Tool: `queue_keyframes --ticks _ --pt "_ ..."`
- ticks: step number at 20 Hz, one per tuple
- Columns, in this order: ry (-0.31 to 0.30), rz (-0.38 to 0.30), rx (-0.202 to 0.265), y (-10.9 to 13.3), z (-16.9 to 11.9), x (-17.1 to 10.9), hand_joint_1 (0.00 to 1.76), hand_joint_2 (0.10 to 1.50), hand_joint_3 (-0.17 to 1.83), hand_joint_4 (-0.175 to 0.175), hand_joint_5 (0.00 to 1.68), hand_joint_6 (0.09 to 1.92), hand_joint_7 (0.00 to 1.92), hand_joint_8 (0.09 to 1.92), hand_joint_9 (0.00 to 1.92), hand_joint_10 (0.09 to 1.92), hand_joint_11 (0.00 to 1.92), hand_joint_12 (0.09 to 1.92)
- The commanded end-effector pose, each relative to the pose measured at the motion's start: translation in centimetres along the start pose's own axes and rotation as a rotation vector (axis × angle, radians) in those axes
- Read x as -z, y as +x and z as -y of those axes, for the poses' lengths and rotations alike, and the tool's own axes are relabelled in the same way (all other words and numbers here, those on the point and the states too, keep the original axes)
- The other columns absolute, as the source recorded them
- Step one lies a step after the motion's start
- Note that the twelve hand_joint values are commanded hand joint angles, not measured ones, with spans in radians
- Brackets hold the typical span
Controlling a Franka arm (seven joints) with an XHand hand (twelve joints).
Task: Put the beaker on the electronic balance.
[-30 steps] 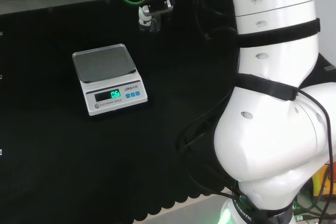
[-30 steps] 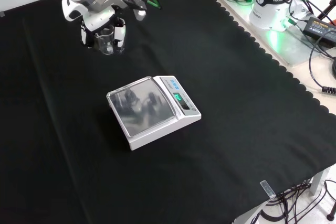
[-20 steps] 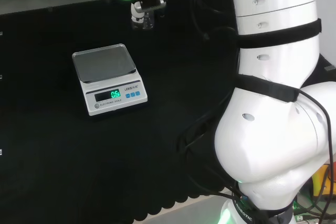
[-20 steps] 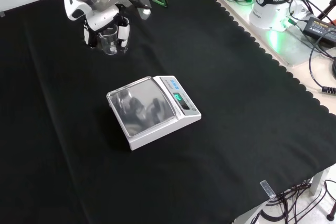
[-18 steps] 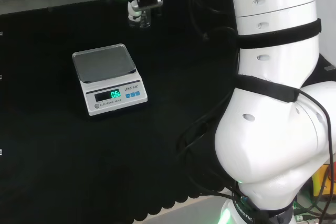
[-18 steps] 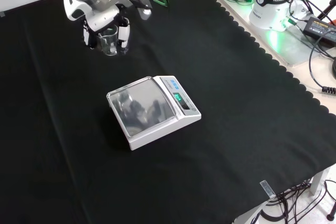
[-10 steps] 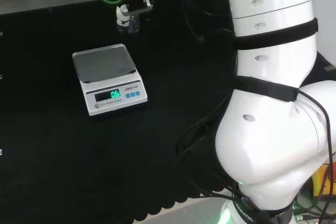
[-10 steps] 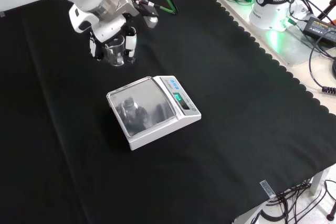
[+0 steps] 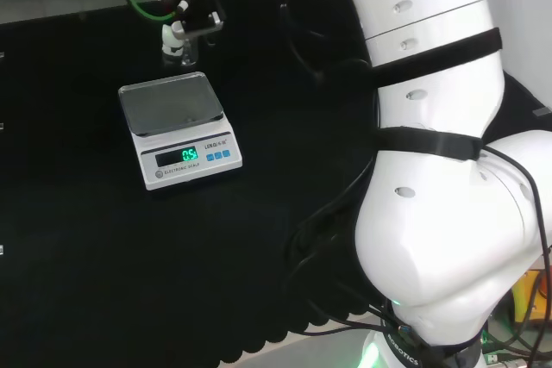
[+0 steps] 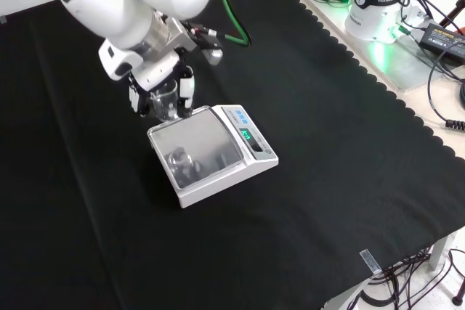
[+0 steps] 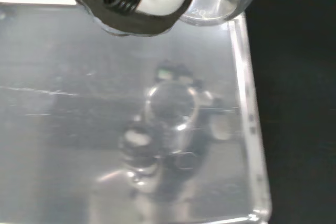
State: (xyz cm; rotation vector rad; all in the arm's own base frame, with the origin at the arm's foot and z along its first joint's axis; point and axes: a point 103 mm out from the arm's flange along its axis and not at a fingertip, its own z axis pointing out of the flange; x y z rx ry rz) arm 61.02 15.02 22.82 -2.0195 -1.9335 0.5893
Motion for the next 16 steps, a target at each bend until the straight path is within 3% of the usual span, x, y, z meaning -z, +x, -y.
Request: queue_keyframes --ticks 1,7,16 --pt "0.018 0.000 0.053 3.4 -0.8 -1.5 1.15 1.13 0.00 -0.175 0.95 1.05 1.08 0.81 1.33 0.40 1.55 0.52" --pt "0.046 0.016 0.077 4.6 -1.3 -2.9 1.15 1.13 0.00 -0.175 0.95 1.04 1.07 0.81 1.33 0.39 1.55 0.52" --pt "0.089 0.033 0.091 4.3 -0.9 -5.3 1.15 1.13 0.00 -0.175 0.95 1.04 1.07 0.81 1.34 0.38 1.56 0.52"
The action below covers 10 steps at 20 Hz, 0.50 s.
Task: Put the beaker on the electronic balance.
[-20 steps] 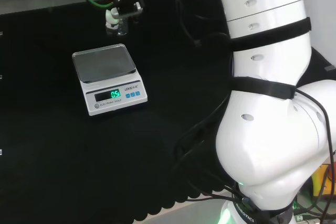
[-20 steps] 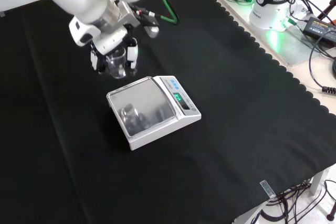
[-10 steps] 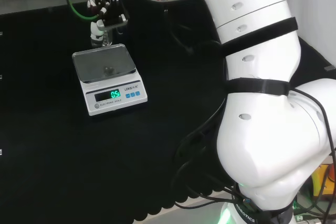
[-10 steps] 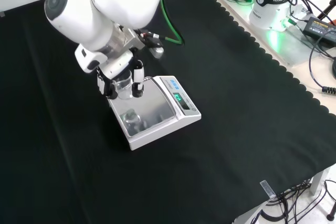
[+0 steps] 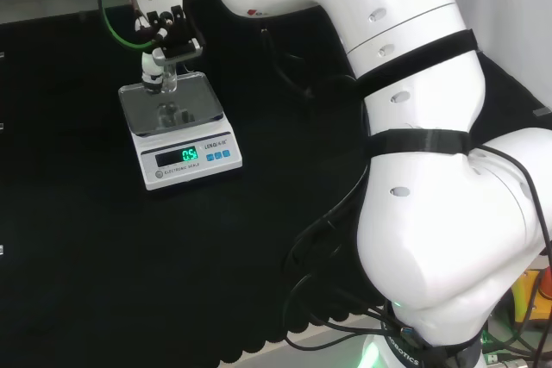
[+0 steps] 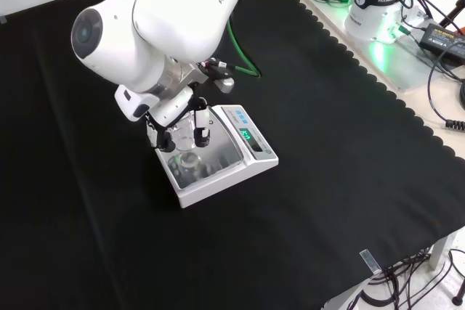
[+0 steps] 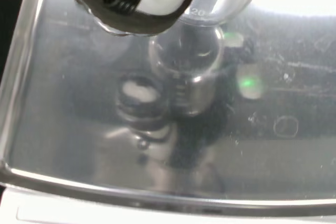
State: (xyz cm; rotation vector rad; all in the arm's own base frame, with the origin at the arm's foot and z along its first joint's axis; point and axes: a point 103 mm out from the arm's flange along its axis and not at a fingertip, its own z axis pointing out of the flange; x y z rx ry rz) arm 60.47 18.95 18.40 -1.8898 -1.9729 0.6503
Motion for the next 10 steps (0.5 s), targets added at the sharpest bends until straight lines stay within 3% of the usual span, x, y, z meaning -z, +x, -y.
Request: queue_keyframes --ticks 1,10 --pt "0.023 0.003 0.006 -0.3 0.4 -1.8 1.15 1.13 0.00 -0.175 0.95 1.04 1.07 0.81 1.34 0.38 1.56 0.52" --pt "0.056 0.031 0.005 0.0 0.7 -3.5 1.15 1.13 0.00 -0.175 0.94 1.05 1.07 0.80 1.34 0.37 1.57 0.52"
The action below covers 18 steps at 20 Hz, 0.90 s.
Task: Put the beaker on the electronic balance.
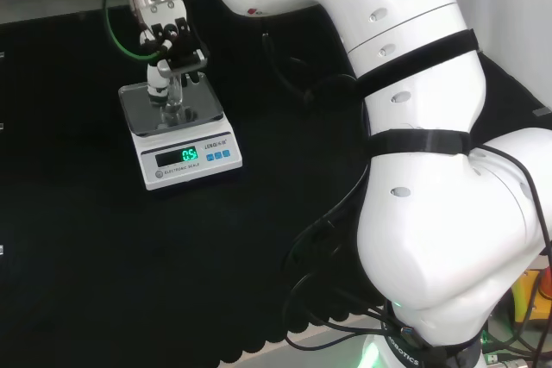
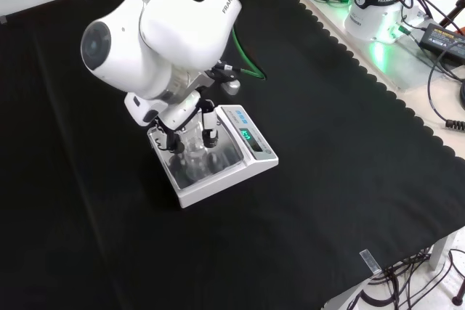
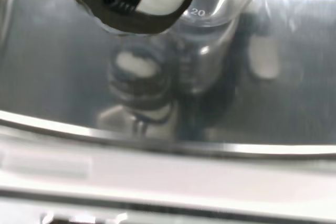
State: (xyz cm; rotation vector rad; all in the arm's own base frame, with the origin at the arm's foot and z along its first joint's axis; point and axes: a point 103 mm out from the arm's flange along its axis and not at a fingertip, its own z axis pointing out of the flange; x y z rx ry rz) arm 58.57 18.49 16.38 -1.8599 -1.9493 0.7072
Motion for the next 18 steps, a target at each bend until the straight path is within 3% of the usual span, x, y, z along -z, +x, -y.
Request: queue_keyframes --ticks 1,3,5,7,9,11,14,18 --pt "0.014 0.039 -0.008 2.2 -0.1 -0.2 1.15 1.13 0.00 -0.175 0.94 1.05 1.07 0.80 1.34 0.37 1.57 0.52" --pt "0.013 0.036 -0.003 3.2 -0.1 0.0 1.15 1.10 -0.03 -0.175 0.89 0.88 1.07 0.79 1.35 0.33 1.57 0.51" --pt "0.006 0.010 0.011 2.3 0.2 -0.3 1.13 1.08 -0.06 -0.175 0.80 0.78 1.02 0.78 1.35 0.29 1.57 0.51" --pt "-0.011 0.003 0.051 0.7 0.9 -0.5 0.99 1.06 -0.13 -0.175 0.55 0.57 0.79 0.79 1.14 0.28 1.30 0.67" --pt "-0.027 0.029 0.053 -0.4 1.8 -0.4 0.85 1.00 -0.16 -0.175 0.41 0.32 0.51 0.79 0.81 0.47 0.96 0.97" --pt "-0.047 0.072 0.061 -0.8 2.6 0.2 0.76 0.95 -0.17 -0.175 0.34 0.15 0.31 0.79 0.55 0.68 0.75 1.17" --pt "-0.047 0.121 0.050 -1.1 3.7 1.1 0.70 0.89 -0.17 -0.175 0.26 0.09 0.10 0.80 0.27 0.86 0.51 1.34" --pt "-0.033 0.135 0.057 -1.0 4.8 2.4 0.66 0.84 -0.17 -0.175 0.16 0.09 0.01 0.69 0.07 0.93 0.28 1.48"
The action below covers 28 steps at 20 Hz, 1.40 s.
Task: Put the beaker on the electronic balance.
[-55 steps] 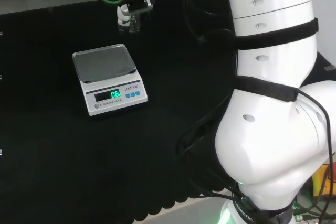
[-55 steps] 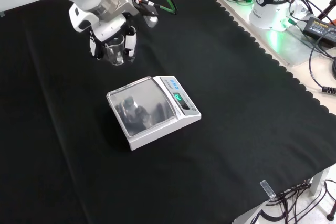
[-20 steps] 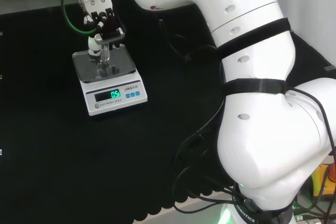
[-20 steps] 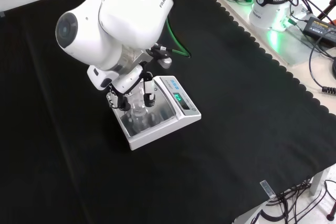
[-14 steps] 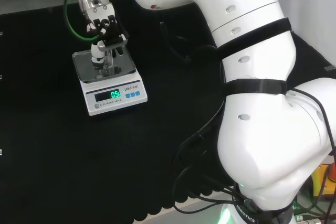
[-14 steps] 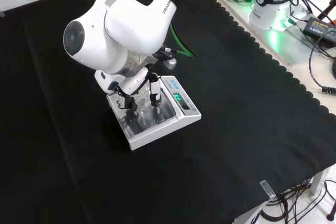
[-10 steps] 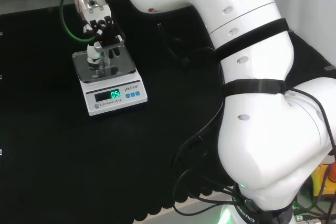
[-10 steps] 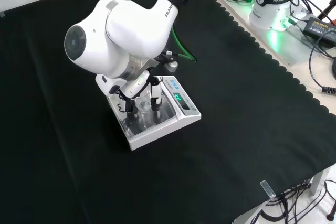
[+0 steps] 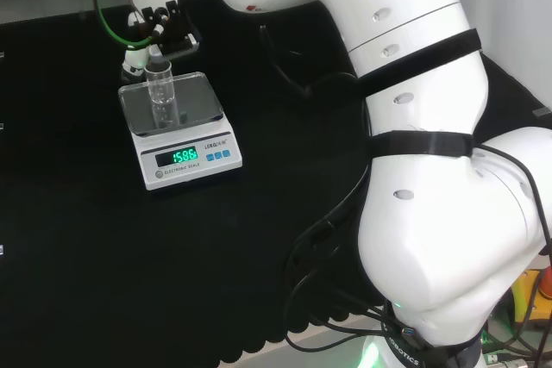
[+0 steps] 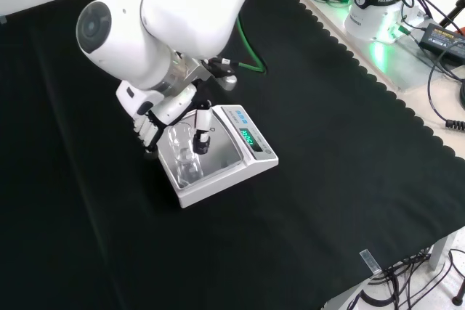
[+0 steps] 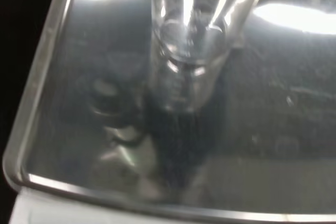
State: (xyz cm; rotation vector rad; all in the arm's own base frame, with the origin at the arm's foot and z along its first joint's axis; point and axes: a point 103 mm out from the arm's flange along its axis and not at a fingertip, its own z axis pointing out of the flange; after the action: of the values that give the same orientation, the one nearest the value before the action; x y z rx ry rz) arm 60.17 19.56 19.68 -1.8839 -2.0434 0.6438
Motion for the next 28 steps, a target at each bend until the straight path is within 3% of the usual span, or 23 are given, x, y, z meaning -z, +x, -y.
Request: queue_keyframes --ticks 1,4,8,10,18,28 --pt "0.049 0.093 0.035 -2.1 4.9 -0.6 0.65 0.83 -0.17 -0.175 0.12 0.09 0.00 0.62 0.04 0.93 0.24 1.50" --pt "0.017 0.043 0.027 -3.7 6.3 0.7 0.61 0.81 -0.16 -0.175 0.06 0.09 0.00 0.50 0.00 0.88 0.18 1.53" --pt "0.004 -0.039 -0.013 -5.8 8.5 1.9 0.51 0.82 -0.14 -0.175 0.04 0.09 0.00 0.48 0.00 0.87 0.17 1.54" --pt "-0.006 -0.069 -0.008 -6.4 9.3 2.2 0.46 0.82 -0.14 -0.175 0.03 0.09 0.00 0.48 0.00 0.87 0.17 1.54" --pt "-0.022 -0.091 -0.020 -7.7 11.6 2.2 0.42 0.79 -0.12 -0.175 0.00 0.09 0.00 0.34 0.00 0.81 0.15 1.55" --pt "-0.011 -0.148 -0.090 -10.8 15.3 2.0 0.40 0.79 -0.11 -0.175 0.00 0.09 0.00 0.33 0.00 0.80 0.15 1.56"
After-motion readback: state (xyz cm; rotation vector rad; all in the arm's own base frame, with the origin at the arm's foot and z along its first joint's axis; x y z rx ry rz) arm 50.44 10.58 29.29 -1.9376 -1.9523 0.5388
